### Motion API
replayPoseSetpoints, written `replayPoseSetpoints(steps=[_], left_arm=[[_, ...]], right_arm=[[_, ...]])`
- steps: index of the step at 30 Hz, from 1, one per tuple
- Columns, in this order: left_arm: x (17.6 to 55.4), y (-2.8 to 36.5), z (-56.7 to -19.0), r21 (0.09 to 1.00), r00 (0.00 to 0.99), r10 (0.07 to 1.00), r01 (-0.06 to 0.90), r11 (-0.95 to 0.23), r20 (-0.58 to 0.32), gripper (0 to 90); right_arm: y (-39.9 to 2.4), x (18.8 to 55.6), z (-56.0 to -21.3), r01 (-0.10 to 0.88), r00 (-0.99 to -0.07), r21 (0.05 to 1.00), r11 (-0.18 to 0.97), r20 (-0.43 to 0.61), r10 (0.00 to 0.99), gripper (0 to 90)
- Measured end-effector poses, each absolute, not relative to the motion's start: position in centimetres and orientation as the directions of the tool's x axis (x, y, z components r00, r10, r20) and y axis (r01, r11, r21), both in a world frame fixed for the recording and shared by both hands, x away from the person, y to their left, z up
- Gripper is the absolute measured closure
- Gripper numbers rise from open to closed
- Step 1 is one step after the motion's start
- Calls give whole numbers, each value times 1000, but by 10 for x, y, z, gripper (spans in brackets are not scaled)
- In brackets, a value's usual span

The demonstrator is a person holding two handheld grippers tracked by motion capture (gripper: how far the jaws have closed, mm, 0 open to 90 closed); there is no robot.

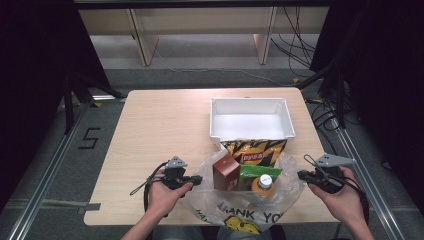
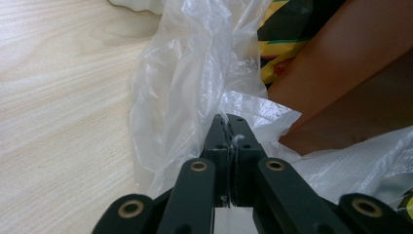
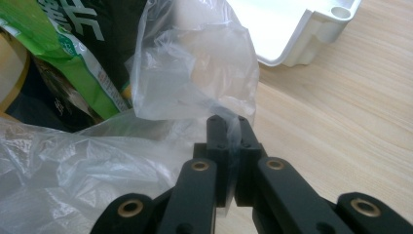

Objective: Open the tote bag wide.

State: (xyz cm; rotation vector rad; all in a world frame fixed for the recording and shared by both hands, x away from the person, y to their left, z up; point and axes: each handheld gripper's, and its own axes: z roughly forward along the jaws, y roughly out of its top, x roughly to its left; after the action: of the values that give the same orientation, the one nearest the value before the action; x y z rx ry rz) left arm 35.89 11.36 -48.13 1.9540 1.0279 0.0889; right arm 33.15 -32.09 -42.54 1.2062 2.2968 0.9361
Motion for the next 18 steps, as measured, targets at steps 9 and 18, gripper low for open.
replayPoseSetpoints(steps=[9, 18], left_arm=[[359, 112, -484, 725, 649, 695, 634, -269, -310, 881], [359, 112, -488, 714, 648, 691, 645, -273, -321, 884]], right_arm=[[-320, 331, -426, 600, -548, 691, 403, -11, 836, 900], [-320, 332, -427, 613, -546, 673, 415, -20, 838, 900]])
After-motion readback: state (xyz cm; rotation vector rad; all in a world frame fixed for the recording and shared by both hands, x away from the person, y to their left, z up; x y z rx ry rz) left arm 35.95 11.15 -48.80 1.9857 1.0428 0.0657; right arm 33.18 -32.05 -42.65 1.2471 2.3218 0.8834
